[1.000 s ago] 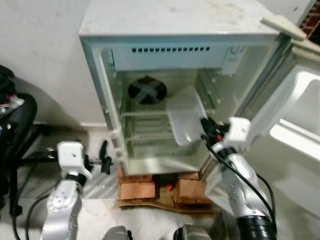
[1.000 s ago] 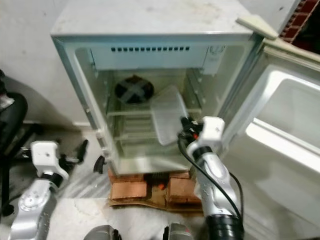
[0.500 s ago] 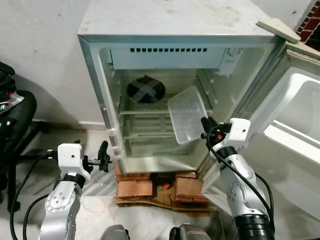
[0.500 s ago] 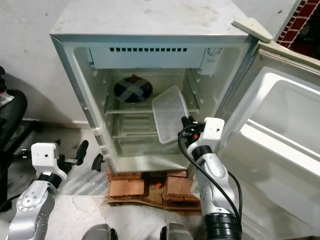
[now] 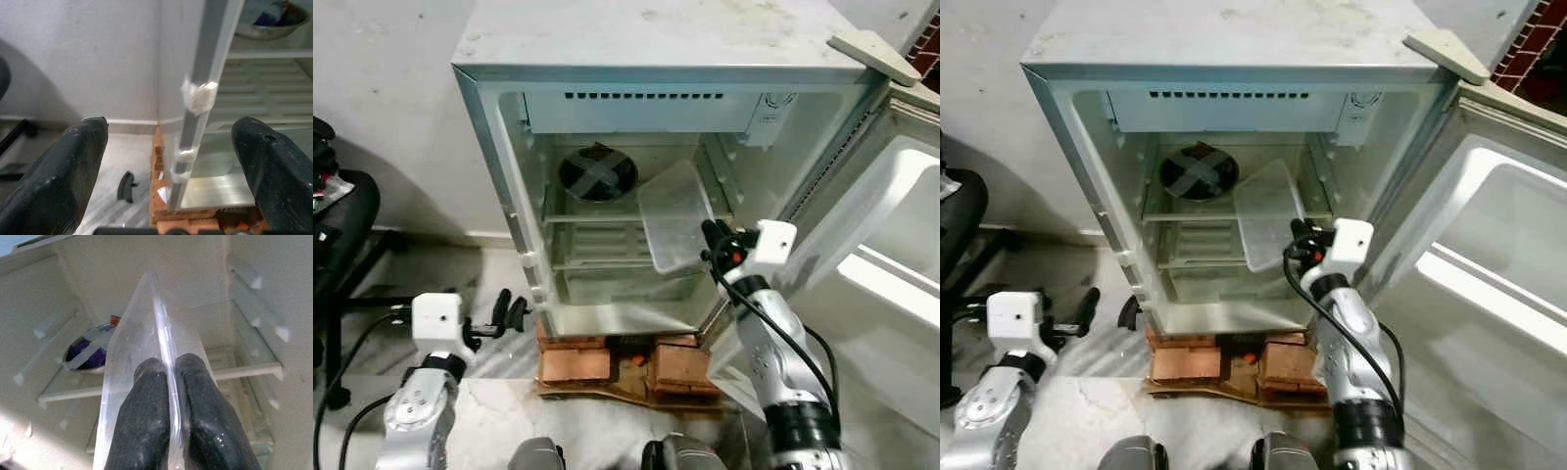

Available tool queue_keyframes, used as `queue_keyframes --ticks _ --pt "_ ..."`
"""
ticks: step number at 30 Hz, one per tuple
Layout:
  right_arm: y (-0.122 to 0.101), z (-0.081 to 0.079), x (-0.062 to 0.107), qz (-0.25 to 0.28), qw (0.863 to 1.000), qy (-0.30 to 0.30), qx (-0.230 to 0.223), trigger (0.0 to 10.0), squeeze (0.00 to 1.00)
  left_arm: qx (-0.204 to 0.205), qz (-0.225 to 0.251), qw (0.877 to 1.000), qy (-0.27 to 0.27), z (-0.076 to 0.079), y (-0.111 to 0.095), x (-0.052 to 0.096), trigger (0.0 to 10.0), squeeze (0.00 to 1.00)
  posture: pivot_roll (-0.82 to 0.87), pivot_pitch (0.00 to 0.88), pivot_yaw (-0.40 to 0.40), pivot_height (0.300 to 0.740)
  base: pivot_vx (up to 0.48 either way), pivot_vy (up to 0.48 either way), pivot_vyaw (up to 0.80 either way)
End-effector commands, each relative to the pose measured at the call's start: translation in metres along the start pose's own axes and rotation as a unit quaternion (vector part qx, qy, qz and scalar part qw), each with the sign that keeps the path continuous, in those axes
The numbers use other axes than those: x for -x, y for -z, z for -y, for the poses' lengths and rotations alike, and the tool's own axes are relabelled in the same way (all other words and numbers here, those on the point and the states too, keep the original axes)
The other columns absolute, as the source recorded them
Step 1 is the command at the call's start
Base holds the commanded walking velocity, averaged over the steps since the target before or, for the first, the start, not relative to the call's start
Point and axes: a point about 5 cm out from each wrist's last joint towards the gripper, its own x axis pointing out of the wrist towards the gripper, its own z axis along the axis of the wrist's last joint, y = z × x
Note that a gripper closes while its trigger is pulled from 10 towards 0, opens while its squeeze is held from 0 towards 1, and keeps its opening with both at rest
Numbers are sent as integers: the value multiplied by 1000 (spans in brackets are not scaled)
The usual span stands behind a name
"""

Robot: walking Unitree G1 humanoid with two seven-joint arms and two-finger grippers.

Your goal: Restocking fridge

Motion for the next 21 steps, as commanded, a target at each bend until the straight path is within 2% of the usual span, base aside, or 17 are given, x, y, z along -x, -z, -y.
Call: queue_keyframes --ticks 1,5,8,16,21 --pt "1 -1 -8 -2 1000 6 -1 10000 0 -2 0 1000 -6 -1 -3 5 10000 0 171 158 -62 740 0 0 0" --pt "2 -6 -24 -10 1000 9 -1 10000 0 -2 -1 1000 -13 0 -4 14 10000 0 193 183 -73 740 0 0 0" --pt "1 -8 -41 -16 1000 23 -11 10000 0 -1 -5 1000 -19 2 -5 27 10000 0 232 221 -87 740 0 0 0" --pt "-15 4 -62 -3 996 88 -25 10000 0 -8 -19 999 -43 -7 -9 52 10000 0 296 274 -100 740 0 0 0" --pt "-20 9 -67 4 994 105 -34 10000 0 -10 -22 999 -47 -8 -11 57 10000 0 309 282 -104 740 0 0 0"
